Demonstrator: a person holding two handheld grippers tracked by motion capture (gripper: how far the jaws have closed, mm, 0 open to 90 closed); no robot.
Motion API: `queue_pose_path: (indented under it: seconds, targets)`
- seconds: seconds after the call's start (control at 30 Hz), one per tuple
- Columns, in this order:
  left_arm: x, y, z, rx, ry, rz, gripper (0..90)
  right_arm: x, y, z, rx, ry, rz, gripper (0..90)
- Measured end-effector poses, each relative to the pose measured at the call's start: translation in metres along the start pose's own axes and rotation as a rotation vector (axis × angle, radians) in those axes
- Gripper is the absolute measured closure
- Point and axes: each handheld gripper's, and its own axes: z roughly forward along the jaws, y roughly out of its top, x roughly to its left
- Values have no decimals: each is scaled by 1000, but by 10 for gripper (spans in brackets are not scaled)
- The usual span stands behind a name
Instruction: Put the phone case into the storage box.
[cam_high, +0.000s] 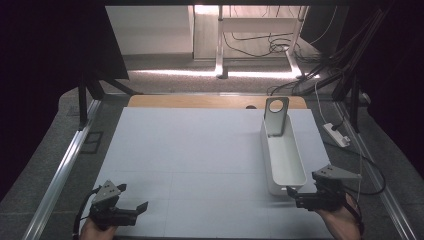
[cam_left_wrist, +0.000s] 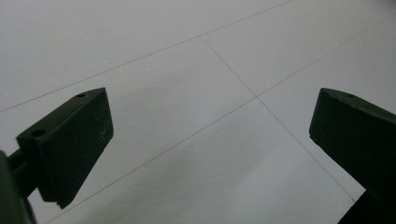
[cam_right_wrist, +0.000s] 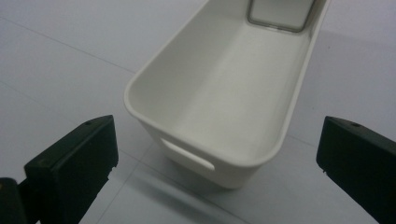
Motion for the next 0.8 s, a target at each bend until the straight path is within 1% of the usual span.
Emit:
queue_pose_path:
  seconds: [0.1,0.2,0.5,0.63,0.8]
  targets:
    - [0,0,0,0,0,1,6,1,-7,-3,-20,-8,6,0]
    - [0,0,0,0,0,2,6,3,-14,-5,-19,-6,4,0]
    - [0,0,0,-4,3,5,6,4,-30,-6,7,-9,18,0]
    - [0,0,-1,-4,3,4,6,3,-37,-7,16,-13,32,0]
    - [0,0,-1,-6,2,3,6,3,-43,-7,44,-22,38,0]
